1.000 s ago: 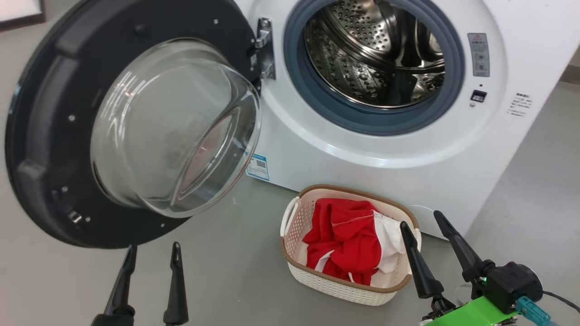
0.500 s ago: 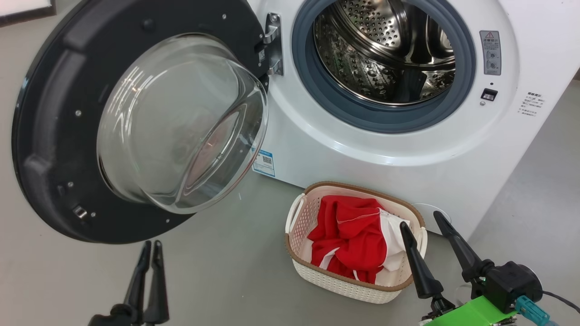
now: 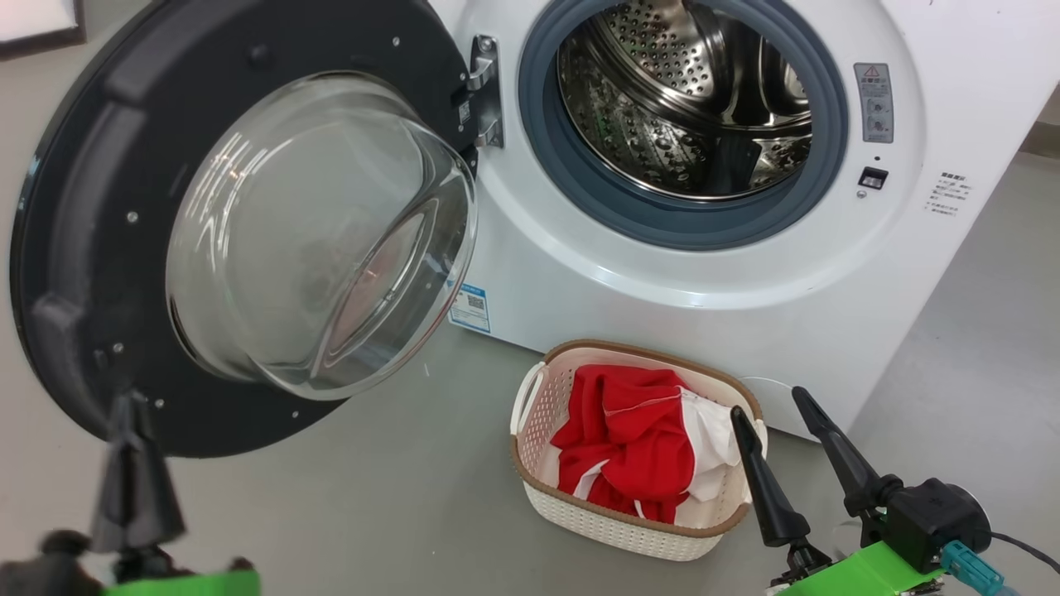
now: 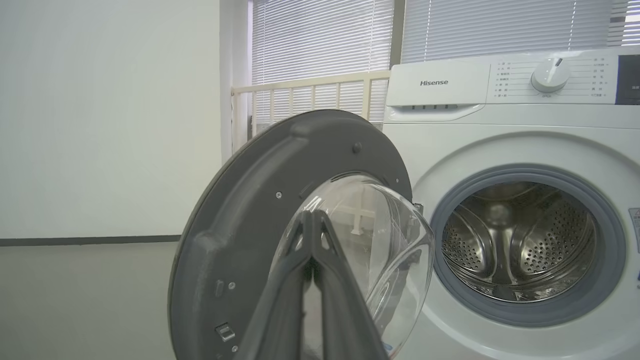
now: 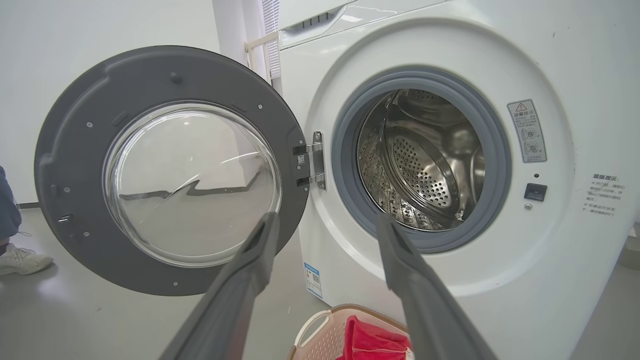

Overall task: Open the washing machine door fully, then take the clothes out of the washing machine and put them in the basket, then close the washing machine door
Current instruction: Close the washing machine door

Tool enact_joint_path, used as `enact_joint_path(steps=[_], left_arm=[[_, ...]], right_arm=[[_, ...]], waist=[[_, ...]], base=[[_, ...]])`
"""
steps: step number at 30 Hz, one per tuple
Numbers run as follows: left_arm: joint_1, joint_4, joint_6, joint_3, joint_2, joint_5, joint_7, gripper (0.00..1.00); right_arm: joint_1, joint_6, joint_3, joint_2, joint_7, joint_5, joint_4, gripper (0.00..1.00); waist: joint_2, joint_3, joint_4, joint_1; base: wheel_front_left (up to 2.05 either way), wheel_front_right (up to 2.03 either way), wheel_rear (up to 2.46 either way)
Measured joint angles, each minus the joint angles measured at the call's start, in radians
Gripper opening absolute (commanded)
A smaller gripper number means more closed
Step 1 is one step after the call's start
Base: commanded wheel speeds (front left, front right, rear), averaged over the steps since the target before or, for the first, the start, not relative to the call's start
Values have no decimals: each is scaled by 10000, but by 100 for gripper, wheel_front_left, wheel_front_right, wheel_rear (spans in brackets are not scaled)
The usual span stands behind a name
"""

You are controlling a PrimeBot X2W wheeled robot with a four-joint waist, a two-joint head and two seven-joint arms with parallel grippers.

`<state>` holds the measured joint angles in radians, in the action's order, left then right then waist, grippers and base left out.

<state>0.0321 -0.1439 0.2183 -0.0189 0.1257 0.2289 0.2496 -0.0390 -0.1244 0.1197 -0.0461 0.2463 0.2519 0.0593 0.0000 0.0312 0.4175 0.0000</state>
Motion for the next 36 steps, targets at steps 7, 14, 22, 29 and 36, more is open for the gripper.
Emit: enact_joint_path(steps=[7, 14, 22, 29, 36], left_arm=[[-1198, 318, -410, -1166, -54, 1091, 75, 0], [-2300, 1313, -1060, -2086, -67, 2144, 75, 0], [-3865, 2895, -1396, -2752, 660, 3012, -130, 0], [-5456, 4393, -1383, -3779, 796, 4717, -913, 0], [-6901, 5868, -1177, -4358, 861, 6111, -2178, 0]], right_arm=[[-31, 0, 8, -2, -100, 0, -25, 100], [-215, 0, -4, 2, -245, -2, -130, 100], [-358, 0, -10, 2, -357, -4, -303, 100], [-393, 0, -56, 2, -456, -56, -412, 100], [-389, 0, -82, 2, -529, -73, -466, 100]], waist=[[0, 108, -158, 0], [0, 129, -339, 0], [0, 80, -541, 0], [0, -90, -701, 0], [0, -304, -828, 0]], base=[[0, 0, 0], [0, 0, 0], [0, 0, 0], [0, 0, 0], [0, 0, 0]])
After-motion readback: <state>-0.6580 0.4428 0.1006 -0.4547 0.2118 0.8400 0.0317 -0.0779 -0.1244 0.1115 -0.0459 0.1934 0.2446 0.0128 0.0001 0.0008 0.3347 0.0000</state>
